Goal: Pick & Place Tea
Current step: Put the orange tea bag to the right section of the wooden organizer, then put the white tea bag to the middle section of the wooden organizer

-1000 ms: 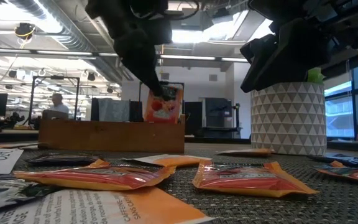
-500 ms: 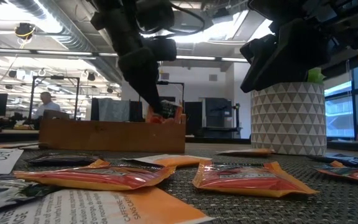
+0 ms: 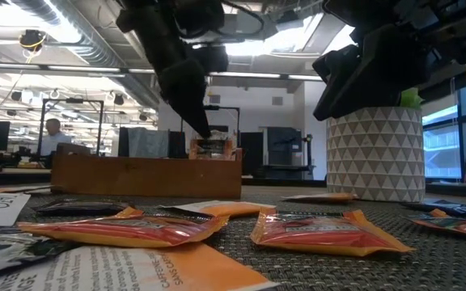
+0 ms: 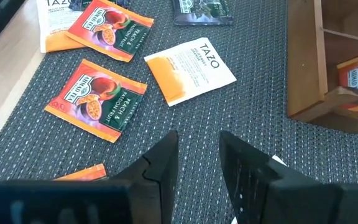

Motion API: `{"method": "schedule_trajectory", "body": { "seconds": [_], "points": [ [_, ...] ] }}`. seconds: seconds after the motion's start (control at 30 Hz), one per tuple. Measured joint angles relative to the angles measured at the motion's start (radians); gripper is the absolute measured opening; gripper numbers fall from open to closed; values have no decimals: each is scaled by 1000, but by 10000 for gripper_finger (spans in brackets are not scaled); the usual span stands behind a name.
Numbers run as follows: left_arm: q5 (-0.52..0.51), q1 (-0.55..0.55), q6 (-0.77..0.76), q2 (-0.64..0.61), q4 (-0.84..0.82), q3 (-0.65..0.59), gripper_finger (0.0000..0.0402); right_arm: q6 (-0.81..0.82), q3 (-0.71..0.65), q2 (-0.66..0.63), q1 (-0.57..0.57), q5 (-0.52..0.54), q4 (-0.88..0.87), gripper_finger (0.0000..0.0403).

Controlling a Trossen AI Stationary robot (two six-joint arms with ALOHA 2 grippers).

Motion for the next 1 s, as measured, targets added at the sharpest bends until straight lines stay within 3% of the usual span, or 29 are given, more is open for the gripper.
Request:
{"method": "schedule_trajectory", "body": {
  "seconds": [0.2, 0.47, 0.7, 1.0],
  "points": [
    [-52, -2, 1, -83, -15, 1, 122, -2, 0, 0, 0, 0, -6, 120],
    [-59, -54, 6, -191, -8, 1, 130, -2, 0, 0, 0, 0, -6, 120],
    [-125, -181, 5, -193, 21, 1, 130, -2, 0, 0, 0, 0, -5, 120],
    [-136, -281, -69, -188, 47, 1, 130, 0, 0, 0, 0, 0, 2, 120]
  ]
}}
